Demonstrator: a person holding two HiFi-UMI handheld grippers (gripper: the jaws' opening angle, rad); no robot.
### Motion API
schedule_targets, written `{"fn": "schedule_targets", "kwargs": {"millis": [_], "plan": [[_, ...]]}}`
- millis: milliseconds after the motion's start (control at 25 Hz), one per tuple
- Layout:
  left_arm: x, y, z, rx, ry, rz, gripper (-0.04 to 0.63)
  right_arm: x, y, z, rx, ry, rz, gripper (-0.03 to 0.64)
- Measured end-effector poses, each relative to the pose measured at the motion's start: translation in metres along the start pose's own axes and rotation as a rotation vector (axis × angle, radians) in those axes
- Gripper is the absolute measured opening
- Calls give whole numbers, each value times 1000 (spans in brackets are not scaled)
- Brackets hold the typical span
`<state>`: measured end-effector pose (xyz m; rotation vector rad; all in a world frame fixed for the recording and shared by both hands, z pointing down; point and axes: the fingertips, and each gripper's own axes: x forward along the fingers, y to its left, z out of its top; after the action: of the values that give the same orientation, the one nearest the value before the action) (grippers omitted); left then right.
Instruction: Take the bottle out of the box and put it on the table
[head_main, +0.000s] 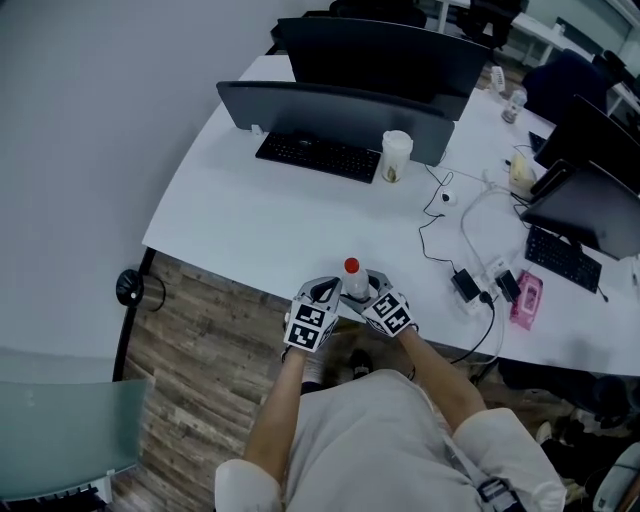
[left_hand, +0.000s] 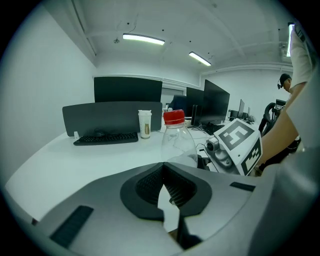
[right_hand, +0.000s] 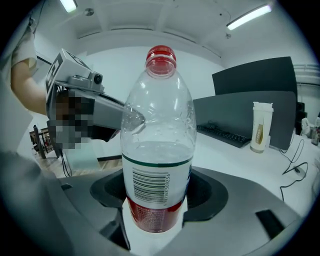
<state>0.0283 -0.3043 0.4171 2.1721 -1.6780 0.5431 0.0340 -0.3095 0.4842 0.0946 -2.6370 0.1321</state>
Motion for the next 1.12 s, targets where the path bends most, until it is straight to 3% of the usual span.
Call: {"fn": "schedule_targets", "kwargs": {"millis": [280,760,920,1120], "plan": [[4,-8,3,0,-4,-43,14,-6,-3,0,2,-51,-32,318],[-4,-24,-6,5,-16,-82,15,-9,1,-21,-55,4,-91,317],[-17,-20,-14,-9,-22,-71,14,-12,1,-15,-1,6,-138,317],[-44,-15,-28,-17,-19,-72,14,-25,-11,-16,159,-10,-276,319]]}}
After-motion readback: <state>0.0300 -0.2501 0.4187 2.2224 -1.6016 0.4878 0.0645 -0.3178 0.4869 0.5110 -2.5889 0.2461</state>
